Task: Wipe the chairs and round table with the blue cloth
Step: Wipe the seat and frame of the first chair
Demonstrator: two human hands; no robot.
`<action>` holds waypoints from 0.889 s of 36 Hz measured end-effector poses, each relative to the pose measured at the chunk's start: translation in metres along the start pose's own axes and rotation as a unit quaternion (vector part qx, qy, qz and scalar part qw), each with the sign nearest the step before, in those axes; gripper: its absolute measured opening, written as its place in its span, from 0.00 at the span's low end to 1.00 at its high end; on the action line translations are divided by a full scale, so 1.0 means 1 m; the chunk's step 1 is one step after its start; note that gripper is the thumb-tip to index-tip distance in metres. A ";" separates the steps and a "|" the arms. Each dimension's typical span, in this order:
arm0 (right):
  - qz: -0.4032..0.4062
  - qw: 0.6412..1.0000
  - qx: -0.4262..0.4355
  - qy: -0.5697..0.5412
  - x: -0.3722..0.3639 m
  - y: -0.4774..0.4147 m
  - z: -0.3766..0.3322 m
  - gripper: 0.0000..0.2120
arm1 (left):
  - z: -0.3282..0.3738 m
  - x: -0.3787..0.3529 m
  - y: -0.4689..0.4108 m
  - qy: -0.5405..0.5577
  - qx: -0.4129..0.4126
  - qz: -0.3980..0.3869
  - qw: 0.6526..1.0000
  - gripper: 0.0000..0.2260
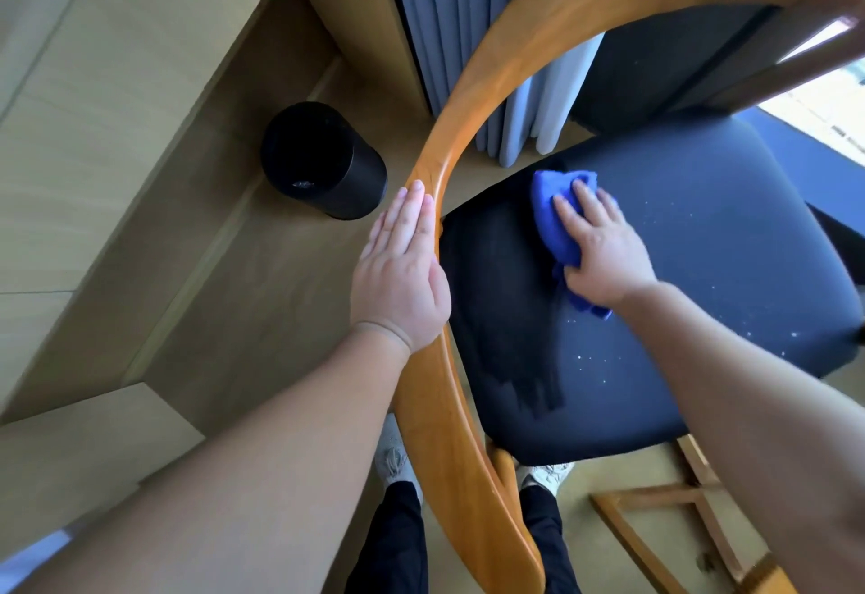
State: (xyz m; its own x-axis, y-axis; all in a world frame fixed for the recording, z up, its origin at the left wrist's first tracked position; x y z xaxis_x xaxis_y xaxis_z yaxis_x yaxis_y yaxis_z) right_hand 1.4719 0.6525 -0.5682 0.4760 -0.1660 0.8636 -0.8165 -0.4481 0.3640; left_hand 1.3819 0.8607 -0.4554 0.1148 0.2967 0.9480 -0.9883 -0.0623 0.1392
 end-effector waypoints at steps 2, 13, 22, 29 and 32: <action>0.002 1.000 -0.028 0.001 0.004 -0.016 0.011 0.45 | 0.001 0.000 0.000 0.001 -0.001 -0.001 1.000 0.26; -0.026 0.997 -0.066 0.031 -0.035 0.011 0.004 0.43 | 0.020 -0.002 0.001 -0.016 -0.160 -0.032 0.986 0.17; -0.075 0.995 -0.066 0.018 -0.082 0.101 -0.019 0.40 | 0.026 -0.007 0.001 -0.041 -0.217 -0.043 0.974 0.11; -0.152 0.987 -0.048 0.008 -0.144 0.230 -0.045 0.43 | 0.028 -0.005 0.002 -0.042 -0.230 -0.029 0.972 0.10; -0.186 0.981 -0.050 0.015 -0.158 0.255 -0.040 0.41 | 0.029 -0.004 0.001 -0.045 -0.231 -0.022 0.972 0.09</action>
State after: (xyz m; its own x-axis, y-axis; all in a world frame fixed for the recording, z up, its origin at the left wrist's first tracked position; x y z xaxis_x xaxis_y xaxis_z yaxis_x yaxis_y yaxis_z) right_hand 1.1752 0.5998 -0.5974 0.7387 0.0197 0.6738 -0.6167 -0.3839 0.6873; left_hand 1.3834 0.8316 -0.4504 0.1464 0.2038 0.9680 -0.9197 0.3885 0.0573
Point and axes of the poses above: each hand's wrist, its own y-axis away from the middle knuckle, its own x-axis out of the back of the hand, z = x × y, the point moved 7 cm from there along -y, towards the middle knuckle, and after that the axes turned 3 degrees about -x, right-handed, at the moved point
